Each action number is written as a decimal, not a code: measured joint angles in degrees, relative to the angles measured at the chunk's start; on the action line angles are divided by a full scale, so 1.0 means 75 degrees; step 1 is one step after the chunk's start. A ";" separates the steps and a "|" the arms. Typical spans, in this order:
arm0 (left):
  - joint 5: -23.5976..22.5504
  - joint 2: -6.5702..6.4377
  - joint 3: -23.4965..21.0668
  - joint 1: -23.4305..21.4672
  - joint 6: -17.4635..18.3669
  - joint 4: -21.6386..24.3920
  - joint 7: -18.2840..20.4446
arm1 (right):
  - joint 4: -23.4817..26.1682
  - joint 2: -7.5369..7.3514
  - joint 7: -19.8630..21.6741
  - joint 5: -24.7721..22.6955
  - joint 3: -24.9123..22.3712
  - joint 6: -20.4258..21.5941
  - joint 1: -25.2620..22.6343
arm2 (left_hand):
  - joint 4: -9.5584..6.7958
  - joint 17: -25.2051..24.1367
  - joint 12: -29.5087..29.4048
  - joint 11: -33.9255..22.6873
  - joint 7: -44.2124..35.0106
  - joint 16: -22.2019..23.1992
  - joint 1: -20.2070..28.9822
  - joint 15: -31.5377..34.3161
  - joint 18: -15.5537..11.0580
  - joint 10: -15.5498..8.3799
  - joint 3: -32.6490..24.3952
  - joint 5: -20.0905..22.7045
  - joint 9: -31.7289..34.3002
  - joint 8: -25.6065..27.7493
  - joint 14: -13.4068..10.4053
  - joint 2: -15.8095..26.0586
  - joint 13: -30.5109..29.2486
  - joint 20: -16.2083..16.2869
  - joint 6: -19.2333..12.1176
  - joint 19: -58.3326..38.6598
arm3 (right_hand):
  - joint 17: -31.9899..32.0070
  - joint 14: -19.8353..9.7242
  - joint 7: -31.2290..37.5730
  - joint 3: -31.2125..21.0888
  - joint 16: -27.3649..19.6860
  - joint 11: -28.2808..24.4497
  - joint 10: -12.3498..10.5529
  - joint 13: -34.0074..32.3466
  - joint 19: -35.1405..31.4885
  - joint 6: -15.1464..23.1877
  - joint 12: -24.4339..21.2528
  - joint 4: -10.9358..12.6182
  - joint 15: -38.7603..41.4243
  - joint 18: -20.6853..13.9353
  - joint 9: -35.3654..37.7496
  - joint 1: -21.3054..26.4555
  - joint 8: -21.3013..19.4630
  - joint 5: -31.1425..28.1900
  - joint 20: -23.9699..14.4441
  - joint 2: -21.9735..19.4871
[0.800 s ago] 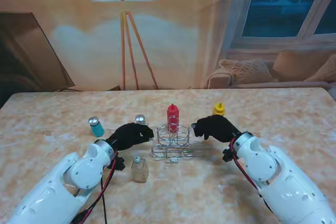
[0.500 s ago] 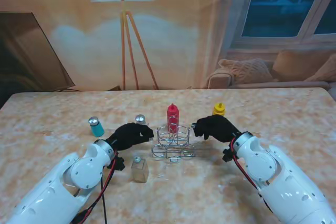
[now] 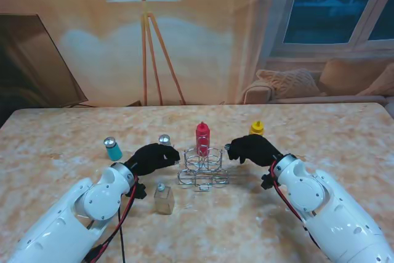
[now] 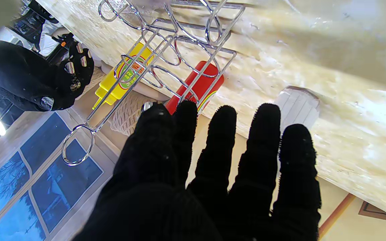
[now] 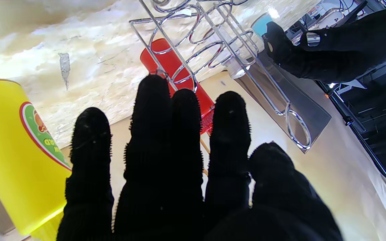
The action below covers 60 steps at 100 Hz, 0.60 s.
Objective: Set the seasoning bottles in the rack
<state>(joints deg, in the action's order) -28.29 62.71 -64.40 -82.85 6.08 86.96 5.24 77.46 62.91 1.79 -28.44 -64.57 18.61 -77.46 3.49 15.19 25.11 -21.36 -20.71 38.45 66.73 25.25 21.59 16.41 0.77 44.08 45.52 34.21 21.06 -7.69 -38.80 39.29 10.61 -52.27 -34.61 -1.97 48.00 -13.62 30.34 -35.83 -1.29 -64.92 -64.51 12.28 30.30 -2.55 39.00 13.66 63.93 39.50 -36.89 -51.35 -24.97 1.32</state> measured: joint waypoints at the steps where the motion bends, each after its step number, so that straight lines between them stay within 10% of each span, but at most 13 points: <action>1: 0.0000 0.0000 -0.0001 0.0000 0.0000 0.0000 0.0001 | 0.0000 0.0000 0.0000 0.0000 0.0001 -0.0001 0.0001 | 0.0000 0.0000 0.0000 0.0000 0.0000 0.0000 0.0000 0.0000 0.0000 0.0000 0.0000 0.0000 0.0000 0.0000 0.0000 0.0000 0.0000 0.0000 0.0000 0.0000 | 0.0000 0.0000 0.0000 0.0000 0.0000 0.0000 0.0000 0.0000 0.0000 0.0000 0.0000 0.0000 0.0000 0.0000 0.0000 0.0000 0.0000 0.0000 0.0000 0.0000; 60: -0.0330 -0.0127 -0.1058 -0.0609 0.0572 0.0658 0.0606 | -0.0006 0.0002 -0.0039 -0.0039 -0.0022 0.0008 -0.0003 | 0.0000 0.0047 0.0000 0.0000 0.0000 0.0001 -0.0064 0.0000 0.0041 0.0014 0.0002 0.0001 0.0000 0.0000 0.0000 0.0000 -0.0037 0.0001 0.0016 0.0000 | 0.0001 0.0000 0.0000 0.0000 0.0000 0.0000 0.0000 0.0000 0.0000 0.0000 0.0000 0.0000 0.0000 0.0000 0.0000 0.0000 0.0000 0.0000 0.0000 0.0000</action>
<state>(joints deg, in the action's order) -30.76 61.76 -72.34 -87.41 10.36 91.90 9.78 77.41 62.93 1.50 -28.74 -64.74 18.67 -77.48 3.49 15.54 25.11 -21.36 -20.71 38.46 66.25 25.25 21.90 16.52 0.78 44.09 45.52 34.21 21.06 -7.69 -39.08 39.30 10.73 -52.27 -34.60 -1.98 48.00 -13.62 30.34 -35.84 -1.29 -64.92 -64.51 12.29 30.30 -2.55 39.00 13.66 63.93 39.50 -36.89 -51.35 -24.97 1.32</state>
